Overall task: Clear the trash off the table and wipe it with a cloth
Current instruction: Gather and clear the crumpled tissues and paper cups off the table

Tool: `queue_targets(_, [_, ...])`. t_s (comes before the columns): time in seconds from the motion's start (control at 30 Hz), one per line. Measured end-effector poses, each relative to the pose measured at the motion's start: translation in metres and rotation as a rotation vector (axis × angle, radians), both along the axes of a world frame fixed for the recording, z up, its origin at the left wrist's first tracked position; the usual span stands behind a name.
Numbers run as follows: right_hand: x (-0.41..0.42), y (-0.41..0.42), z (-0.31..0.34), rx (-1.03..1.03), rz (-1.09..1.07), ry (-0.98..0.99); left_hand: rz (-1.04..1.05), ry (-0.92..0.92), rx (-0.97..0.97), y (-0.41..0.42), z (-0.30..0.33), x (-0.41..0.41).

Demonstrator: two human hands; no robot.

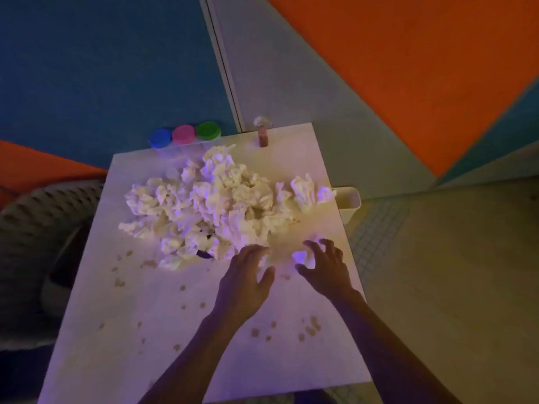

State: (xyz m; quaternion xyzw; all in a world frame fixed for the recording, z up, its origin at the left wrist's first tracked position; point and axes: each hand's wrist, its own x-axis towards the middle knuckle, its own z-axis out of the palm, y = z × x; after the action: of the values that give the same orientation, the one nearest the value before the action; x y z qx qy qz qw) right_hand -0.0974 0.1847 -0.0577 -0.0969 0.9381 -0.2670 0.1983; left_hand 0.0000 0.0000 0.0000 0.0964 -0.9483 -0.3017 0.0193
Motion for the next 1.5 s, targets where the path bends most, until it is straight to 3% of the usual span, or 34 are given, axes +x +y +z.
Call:
queue_targets(0.2, [-0.02,-0.005,-0.025,0.182,0.097,-0.007,-0.073,-0.053,-0.074,0.021,0.005,-0.078])
queue_targets(0.3, [-0.025,0.001,-0.038,0.176,0.081,0.119,-0.112,-0.081,-0.111,0.028,0.004,-0.125])
queue_targets(0.47, [-0.034,0.006,-0.047,0.122,0.077,0.138,-0.188,-0.163,-0.269,0.037,-0.011,-0.205])
queue_targets(0.83, [-0.06,0.006,-0.049,0.062,-0.015,-0.059,-0.344,-0.288,-0.569,0.032,-0.093,-0.287])
queue_targets(1.1, [-0.07,-0.009,-0.048,0.155,-0.13,-0.157,-0.305,-0.182,-0.465,0.021,-0.109,-0.287])
queue_targets(1.2, [-0.072,-0.011,-0.042,0.076,-0.244,-0.158,-0.299,-0.169,-0.418,0.018,-0.106,-0.286])
queue_targets(1.37, [-0.107,-0.02,-0.018,-0.103,-0.332,0.095,-0.218,-0.157,-0.174,0.0,-0.095,-0.271])
queue_targets(1.5, [-0.146,-0.033,0.002,-0.199,-0.285,0.171,-0.169,-0.2,0.014,-0.014,-0.073,-0.248])
